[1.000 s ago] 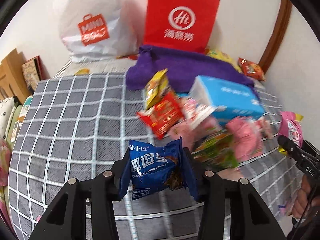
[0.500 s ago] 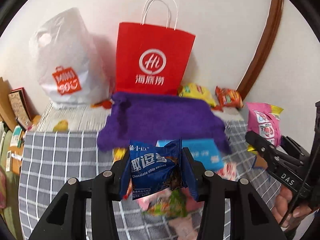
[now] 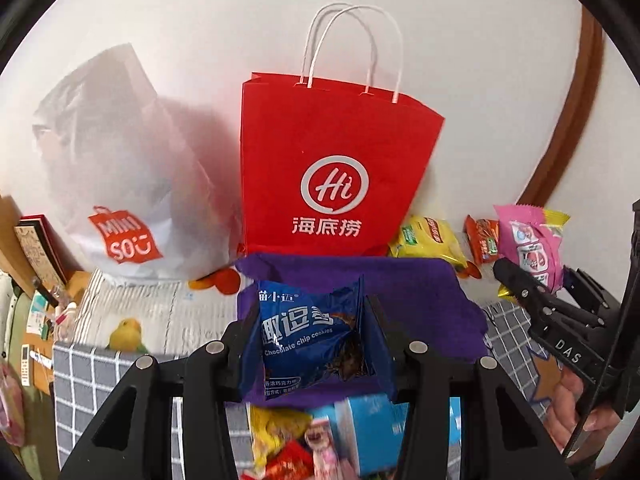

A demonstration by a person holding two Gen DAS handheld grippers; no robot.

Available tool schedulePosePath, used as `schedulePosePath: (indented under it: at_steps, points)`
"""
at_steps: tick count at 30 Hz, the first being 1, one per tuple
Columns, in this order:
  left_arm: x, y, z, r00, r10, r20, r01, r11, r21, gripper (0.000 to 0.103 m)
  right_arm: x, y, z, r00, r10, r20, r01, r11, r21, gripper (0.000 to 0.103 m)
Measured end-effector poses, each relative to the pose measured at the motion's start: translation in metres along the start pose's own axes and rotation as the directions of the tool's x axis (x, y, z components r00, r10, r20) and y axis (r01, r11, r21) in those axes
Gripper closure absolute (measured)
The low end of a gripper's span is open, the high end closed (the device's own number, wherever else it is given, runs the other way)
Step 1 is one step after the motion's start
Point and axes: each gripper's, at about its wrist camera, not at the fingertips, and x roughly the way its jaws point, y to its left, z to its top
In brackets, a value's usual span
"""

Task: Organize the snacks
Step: 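Lift both held packets and carry them over the purple towel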

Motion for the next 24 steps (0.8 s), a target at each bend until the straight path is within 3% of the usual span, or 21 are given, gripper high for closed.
schedulePosePath:
  at_steps: [10,14,20,24]
  points:
    - [0.058,0.001,0.026,0.999,0.013,-0.041,-0.012,1.0,0.015,0.059,0.067,-0.023,0.003,0.998,-0.013,-0.069,0.014,1.0,0.026,0.039]
    - [0.088,0.006,0.024,0.997,0.001,-0.081,0.0,1.0,0.01,0.059,0.094,-0.029,-0.007,0.992,0.017,-0.123,-0.014,1.0,0.022,0.039]
    - [0.13,0.016,0.013,0.983,0.034,-0.181,-0.029,0.999,0.029,0.059,0.121,-0.027,-0.023,0.985,-0.033,-0.168,0.025,0.998,-0.05,0.039]
    - [0.142,0.022,0.009,0.976,0.009,-0.219,-0.009,1.0,0.0,0.059,0.131,-0.032,-0.028,0.978,-0.045,-0.205,0.036,0.998,-0.045,0.039]
